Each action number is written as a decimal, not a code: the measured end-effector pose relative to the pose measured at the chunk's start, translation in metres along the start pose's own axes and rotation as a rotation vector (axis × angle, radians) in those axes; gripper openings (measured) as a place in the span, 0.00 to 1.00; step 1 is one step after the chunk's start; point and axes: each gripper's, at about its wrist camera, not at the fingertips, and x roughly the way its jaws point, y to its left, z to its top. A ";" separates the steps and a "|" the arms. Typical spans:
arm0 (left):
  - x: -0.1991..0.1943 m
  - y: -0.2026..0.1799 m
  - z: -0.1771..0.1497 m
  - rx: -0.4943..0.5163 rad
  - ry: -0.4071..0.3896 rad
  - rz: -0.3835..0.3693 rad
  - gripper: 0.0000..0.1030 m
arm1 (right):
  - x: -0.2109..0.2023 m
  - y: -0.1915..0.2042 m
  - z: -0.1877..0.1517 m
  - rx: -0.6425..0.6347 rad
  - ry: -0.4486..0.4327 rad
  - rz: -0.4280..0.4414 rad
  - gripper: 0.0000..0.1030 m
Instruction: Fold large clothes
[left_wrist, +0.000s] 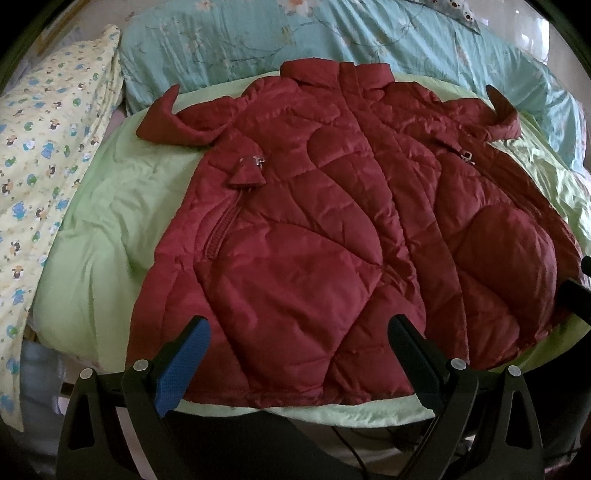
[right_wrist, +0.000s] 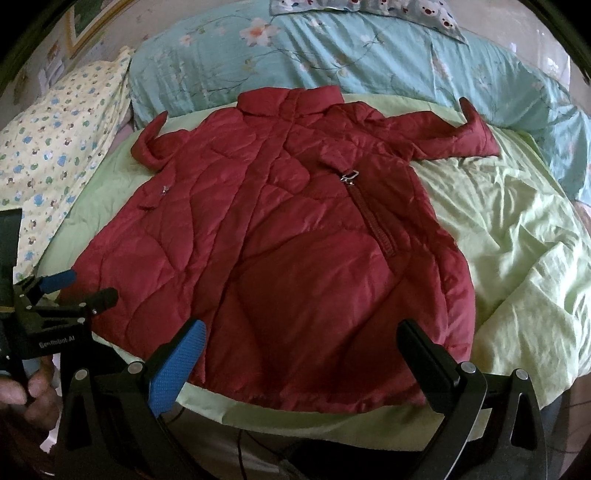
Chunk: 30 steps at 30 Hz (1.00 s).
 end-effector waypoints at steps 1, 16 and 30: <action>0.002 0.000 0.001 0.004 0.004 0.005 0.95 | 0.001 -0.002 0.001 0.003 -0.014 0.005 1.00; 0.030 0.009 0.041 -0.002 -0.016 0.018 0.95 | 0.009 -0.059 0.061 0.079 -0.105 -0.014 1.00; 0.051 0.026 0.088 -0.026 -0.069 0.052 0.96 | 0.046 -0.171 0.162 0.206 -0.098 -0.159 1.00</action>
